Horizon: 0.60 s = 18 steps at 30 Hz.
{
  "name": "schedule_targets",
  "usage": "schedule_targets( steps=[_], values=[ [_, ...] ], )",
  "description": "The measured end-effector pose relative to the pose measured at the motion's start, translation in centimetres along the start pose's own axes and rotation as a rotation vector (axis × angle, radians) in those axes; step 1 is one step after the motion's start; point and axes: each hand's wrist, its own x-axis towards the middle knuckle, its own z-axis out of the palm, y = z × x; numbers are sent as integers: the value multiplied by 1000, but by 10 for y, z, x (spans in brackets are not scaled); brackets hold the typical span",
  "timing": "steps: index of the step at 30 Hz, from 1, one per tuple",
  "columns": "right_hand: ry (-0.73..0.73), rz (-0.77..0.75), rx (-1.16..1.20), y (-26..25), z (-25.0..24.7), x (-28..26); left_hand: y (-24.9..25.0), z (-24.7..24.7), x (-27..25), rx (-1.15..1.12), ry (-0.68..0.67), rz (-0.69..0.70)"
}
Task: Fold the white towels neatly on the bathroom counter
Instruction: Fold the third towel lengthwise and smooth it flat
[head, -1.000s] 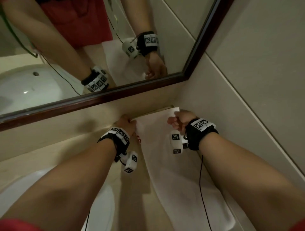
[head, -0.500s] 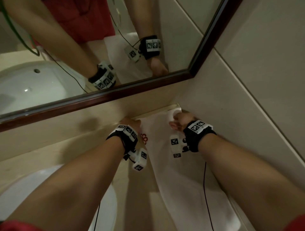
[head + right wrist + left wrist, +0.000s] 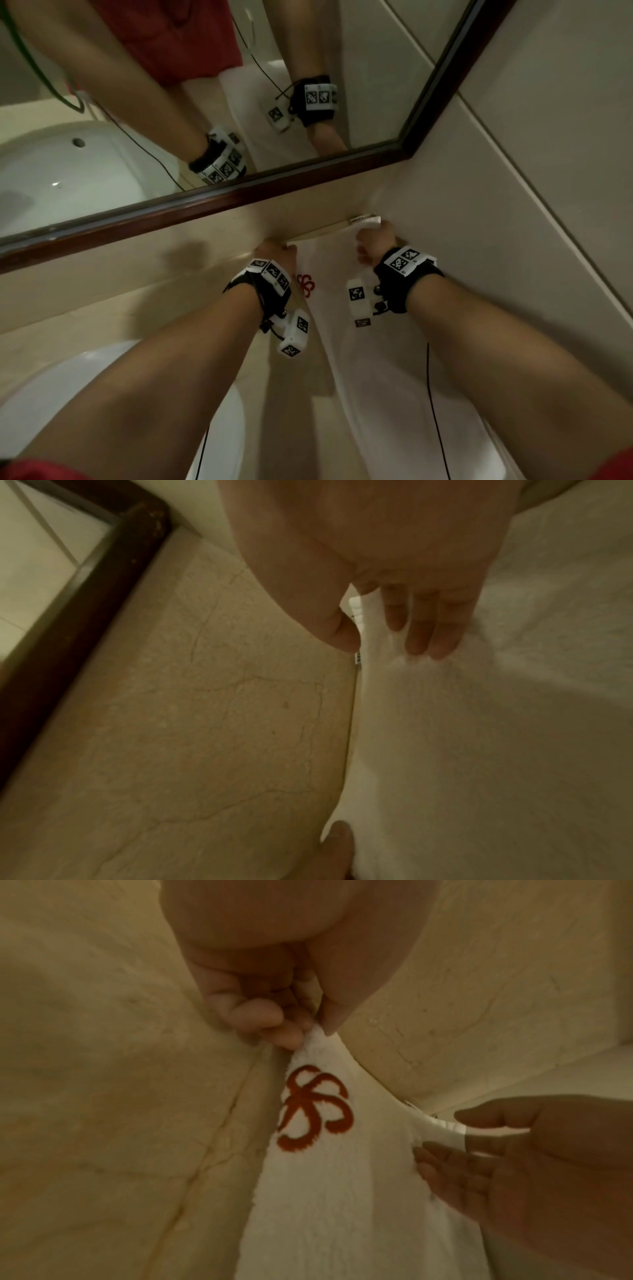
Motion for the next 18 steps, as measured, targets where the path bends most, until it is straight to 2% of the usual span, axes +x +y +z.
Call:
schedule_targets(
  steps=[4, 9, 13, 18],
  values=[
    [5, -54, -4, 3, 3, -4, 2, 2, -1, 5, -14, -12],
    [-53, -112, -47, 10, -18, -28, 8, 1, -15, 36, -43, -49],
    [-54, -162, -136, 24, -44, -53, 22, 2, -40, 157, 0, 40],
    [-19, -216, -287, 45, -77, -85, 44, 23, -70, 189, -119, 169]
  ],
)
